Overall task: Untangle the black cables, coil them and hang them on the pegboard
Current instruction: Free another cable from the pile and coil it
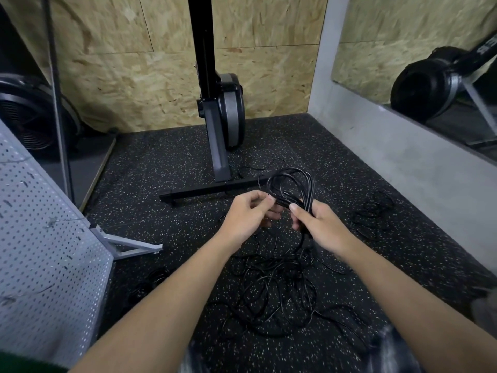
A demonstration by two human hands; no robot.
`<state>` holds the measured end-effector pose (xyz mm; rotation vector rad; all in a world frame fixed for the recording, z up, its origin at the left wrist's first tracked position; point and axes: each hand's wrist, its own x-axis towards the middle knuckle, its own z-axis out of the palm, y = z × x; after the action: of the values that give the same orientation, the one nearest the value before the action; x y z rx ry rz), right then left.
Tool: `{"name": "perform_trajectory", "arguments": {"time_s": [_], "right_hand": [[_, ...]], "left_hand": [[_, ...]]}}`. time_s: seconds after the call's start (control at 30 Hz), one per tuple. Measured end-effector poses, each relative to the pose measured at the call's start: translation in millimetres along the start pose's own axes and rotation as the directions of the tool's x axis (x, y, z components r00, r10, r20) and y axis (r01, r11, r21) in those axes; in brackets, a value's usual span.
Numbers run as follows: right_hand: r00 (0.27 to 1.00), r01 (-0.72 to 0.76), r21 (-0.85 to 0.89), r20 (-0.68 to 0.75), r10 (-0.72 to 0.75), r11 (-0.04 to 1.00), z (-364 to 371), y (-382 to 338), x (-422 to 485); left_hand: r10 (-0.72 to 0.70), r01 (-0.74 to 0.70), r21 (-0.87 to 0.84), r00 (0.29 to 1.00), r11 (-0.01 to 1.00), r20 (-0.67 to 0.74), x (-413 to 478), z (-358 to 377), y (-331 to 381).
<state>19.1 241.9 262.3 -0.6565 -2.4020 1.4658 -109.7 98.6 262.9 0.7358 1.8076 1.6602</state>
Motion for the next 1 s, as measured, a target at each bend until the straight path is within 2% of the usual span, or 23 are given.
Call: {"name": "perform_trajectory", "arguments": {"time_s": [0.1, 0.2, 0.3, 0.47, 0.6, 0.67, 0.73, 0.8, 0.9, 1.0], "right_hand": [[1.000, 0.002, 0.093, -0.018, 0.000, 0.996, -2, -2, 0], [1.000, 0.008, 0.220, -0.027, -0.003, 0.975, -4, -6, 0], [1.000, 0.013, 0.342, -0.002, -0.013, 0.940, -6, -10, -2], [0.999, 0.009, 0.494, 0.023, -0.024, 0.870, -8, -11, -2], [1.000, 0.004, 0.584, -0.020, 0.009, 0.812, -15, -10, 1], [0.995, 0.010, 0.522, -0.093, 0.045, 0.853, -21, -5, 6], [0.984, -0.021, 0.321, -0.163, 0.077, 0.947, -29, 2, 11], [0.975, -0.110, 0.079, -0.185, 0.123, 0.991, -38, 12, 14], [0.971, -0.210, -0.162, -0.146, 0.187, 0.964, -43, 19, 15], [0.990, -0.142, -0.293, -0.037, 0.137, 0.946, -34, 11, 9]], "left_hand": [[-0.072, 0.076, -0.024, 0.987, 0.997, 0.145, 2, 3, -4], [-0.131, 0.065, 0.216, 0.943, 0.974, 0.307, 2, 6, -18], [-0.214, 0.012, 0.442, 0.886, 0.897, 0.411, 2, 12, -38], [-0.277, -0.067, 0.618, 0.852, 0.783, 0.443, 5, 23, -61], [-0.212, -0.102, 0.717, 0.918, 0.690, 0.335, 13, 7, -67], [-0.174, -0.090, 0.713, 0.941, 0.696, 0.289, 15, -3, -63], [-0.143, -0.112, 0.707, 0.946, 0.698, 0.291, 15, -8, -54], [-0.078, -0.167, 0.695, 0.949, 0.699, 0.307, 15, -11, -42], [0.147, -0.304, 0.659, 0.948, 0.688, 0.284, 13, -10, -16], [0.435, -0.457, 0.603, 0.879, 0.654, 0.193, 7, -4, 10]]}}
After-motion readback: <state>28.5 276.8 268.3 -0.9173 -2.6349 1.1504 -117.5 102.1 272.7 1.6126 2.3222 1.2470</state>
